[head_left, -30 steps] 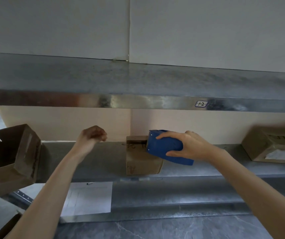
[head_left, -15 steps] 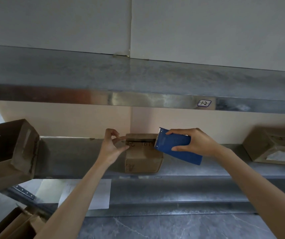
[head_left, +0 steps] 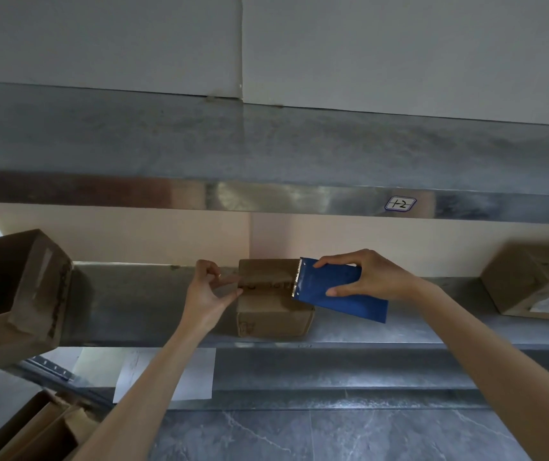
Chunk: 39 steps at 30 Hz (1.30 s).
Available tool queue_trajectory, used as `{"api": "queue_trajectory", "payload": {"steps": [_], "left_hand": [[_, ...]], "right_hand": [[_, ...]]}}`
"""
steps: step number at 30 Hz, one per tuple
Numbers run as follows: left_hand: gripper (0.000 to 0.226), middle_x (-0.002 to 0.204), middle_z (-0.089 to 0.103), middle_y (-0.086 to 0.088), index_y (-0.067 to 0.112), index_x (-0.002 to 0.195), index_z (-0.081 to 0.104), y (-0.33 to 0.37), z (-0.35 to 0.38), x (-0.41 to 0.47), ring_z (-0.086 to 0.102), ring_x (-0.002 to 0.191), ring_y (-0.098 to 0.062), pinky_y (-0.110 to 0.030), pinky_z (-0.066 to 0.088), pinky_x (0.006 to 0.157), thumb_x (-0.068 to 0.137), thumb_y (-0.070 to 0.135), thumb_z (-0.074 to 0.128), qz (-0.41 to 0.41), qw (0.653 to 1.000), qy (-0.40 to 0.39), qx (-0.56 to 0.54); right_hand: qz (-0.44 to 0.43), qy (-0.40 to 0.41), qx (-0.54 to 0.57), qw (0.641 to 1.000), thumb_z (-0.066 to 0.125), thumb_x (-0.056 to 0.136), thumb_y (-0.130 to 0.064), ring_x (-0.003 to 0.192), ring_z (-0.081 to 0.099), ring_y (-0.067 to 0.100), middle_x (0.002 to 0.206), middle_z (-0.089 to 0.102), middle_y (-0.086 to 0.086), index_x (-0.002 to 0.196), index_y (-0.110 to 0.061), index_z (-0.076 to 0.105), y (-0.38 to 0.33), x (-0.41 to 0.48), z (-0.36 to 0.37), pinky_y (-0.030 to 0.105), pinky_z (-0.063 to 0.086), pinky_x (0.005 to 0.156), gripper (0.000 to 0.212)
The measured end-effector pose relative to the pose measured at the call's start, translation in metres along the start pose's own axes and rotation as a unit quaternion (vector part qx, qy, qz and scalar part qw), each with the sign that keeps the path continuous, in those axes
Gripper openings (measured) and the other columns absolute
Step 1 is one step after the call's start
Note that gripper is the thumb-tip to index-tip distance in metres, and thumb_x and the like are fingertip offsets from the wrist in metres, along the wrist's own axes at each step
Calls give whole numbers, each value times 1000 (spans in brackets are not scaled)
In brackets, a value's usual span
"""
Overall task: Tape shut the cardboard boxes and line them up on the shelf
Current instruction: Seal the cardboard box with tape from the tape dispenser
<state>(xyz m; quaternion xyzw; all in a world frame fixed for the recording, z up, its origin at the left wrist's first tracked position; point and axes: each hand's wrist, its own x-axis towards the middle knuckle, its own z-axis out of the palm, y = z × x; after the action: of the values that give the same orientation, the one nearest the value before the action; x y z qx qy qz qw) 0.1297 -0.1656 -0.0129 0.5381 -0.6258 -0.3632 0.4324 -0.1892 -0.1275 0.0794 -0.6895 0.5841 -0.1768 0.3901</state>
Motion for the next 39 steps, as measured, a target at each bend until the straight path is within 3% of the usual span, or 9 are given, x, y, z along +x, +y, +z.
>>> {"api": "queue_trajectory", "payload": {"steps": [3, 9, 11, 14, 22, 26, 36, 39], "left_hand": [[49, 86, 56, 11, 13, 91, 45, -4, -1, 1, 61, 86, 12, -5, 45, 71, 68, 2, 87, -6, 1000, 4, 9], [46, 86, 60, -10, 15, 88, 48, -10, -6, 15, 69, 85, -16, -30, 52, 76, 68, 11, 89, -116, 992, -48, -5], [35, 87, 63, -8, 12, 89, 53, -14, -5, 18, 64, 84, -20, -30, 49, 74, 75, 18, 85, -167, 985, -43, -14], [14, 90, 64, -14, 6, 92, 58, -17, -4, 20, 64, 89, -29, -36, 50, 80, 89, 13, 70, -222, 969, -29, -102], [9, 84, 60, -10, 4, 93, 60, -17, 1, 23, 61, 79, -21, -31, 48, 75, 94, 11, 65, -246, 965, -31, -88], [11, 83, 62, -10, 6, 90, 61, -23, 6, 21, 61, 81, -24, -35, 48, 77, 94, 16, 65, -247, 966, -36, -64], [21, 94, 61, -9, 5, 108, 53, -29, 37, 3, 62, 89, -23, -25, 46, 68, 102, 25, 51, -218, 974, -15, -57], [23, 103, 58, -5, 11, 118, 45, -32, 37, -1, 61, 89, -13, -15, 48, 64, 101, 25, 53, -222, 972, -16, -68]], "right_hand": [[8, -12, 23, 1000, 84, 75, -33, 110, 53, -15, 120, 58, -36, 113, -45, 68, 3, 5, -2, 4, 43, 87, 43], [6, -39, 40, 998, 82, 78, -34, 105, 60, -9, 118, 61, -34, 114, -45, 67, 8, 15, -8, 9, 48, 84, 41], [2, -45, 39, 998, 81, 78, -35, 104, 60, -8, 117, 60, -36, 113, -47, 67, 9, 17, -9, 9, 48, 82, 40], [-5, -49, 36, 998, 81, 78, -37, 105, 59, -10, 118, 59, -38, 113, -49, 66, 11, 21, -10, 7, 47, 83, 40], [-13, -52, 38, 998, 81, 77, -38, 108, 57, -12, 120, 57, -38, 113, -51, 65, 16, 24, -11, 8, 47, 85, 42], [-15, -55, 47, 997, 81, 77, -37, 110, 58, -8, 122, 59, -33, 115, -48, 66, 18, 24, -11, 14, 49, 90, 43], [-23, -45, 60, 997, 82, 77, -34, 113, 56, -9, 124, 59, -32, 118, -44, 66, 23, 21, -9, 10, 46, 93, 45], [-16, -48, 57, 997, 82, 77, -33, 111, 56, -11, 122, 59, -35, 117, -44, 66, 22, 20, -10, 6, 44, 88, 44]]}}
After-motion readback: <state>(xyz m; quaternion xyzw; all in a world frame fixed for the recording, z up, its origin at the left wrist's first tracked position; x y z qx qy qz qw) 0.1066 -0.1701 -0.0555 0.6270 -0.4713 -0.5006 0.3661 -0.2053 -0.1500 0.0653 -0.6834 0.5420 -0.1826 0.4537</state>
